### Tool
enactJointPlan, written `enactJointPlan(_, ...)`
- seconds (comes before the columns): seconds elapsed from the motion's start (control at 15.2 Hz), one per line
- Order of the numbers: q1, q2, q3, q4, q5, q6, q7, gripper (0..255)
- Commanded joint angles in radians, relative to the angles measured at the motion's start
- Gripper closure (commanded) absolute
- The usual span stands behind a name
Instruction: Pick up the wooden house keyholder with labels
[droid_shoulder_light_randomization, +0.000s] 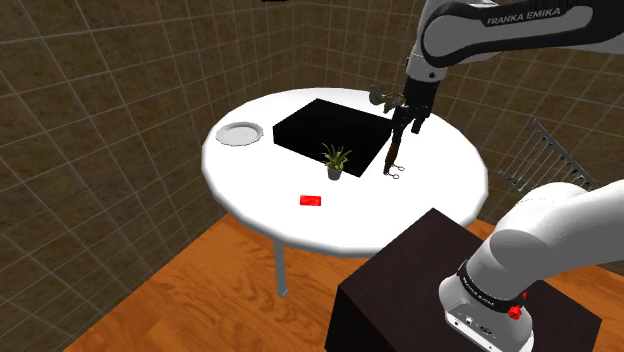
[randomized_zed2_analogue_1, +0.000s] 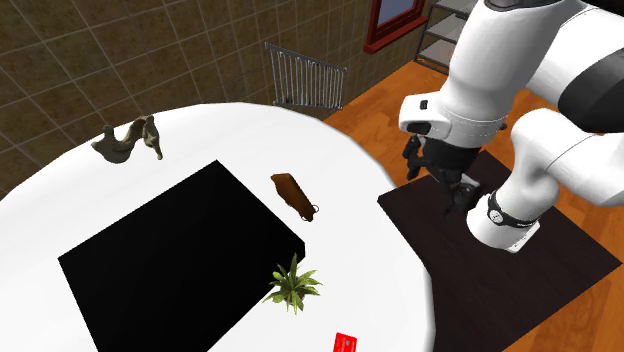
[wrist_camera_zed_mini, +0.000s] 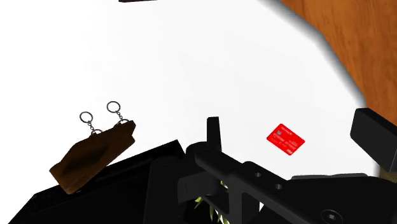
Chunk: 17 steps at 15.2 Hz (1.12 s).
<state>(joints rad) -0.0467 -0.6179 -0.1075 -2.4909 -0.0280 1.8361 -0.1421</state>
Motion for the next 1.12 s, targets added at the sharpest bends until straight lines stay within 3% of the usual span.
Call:
enactJointPlan(0.0, -0.014, 0.047, -0.036, -0.006, -0.017, 0.051, -0.044, 0)
enactJointPlan(0.59, -0.053, 0.316, -0.178, 0.03, -0.037, 0.27, -0.23, 0)
enactJointPlan(1.06, -0.075, 0.578, -0.266, 0.134, 0.035, 0.405, -0.405, 0)
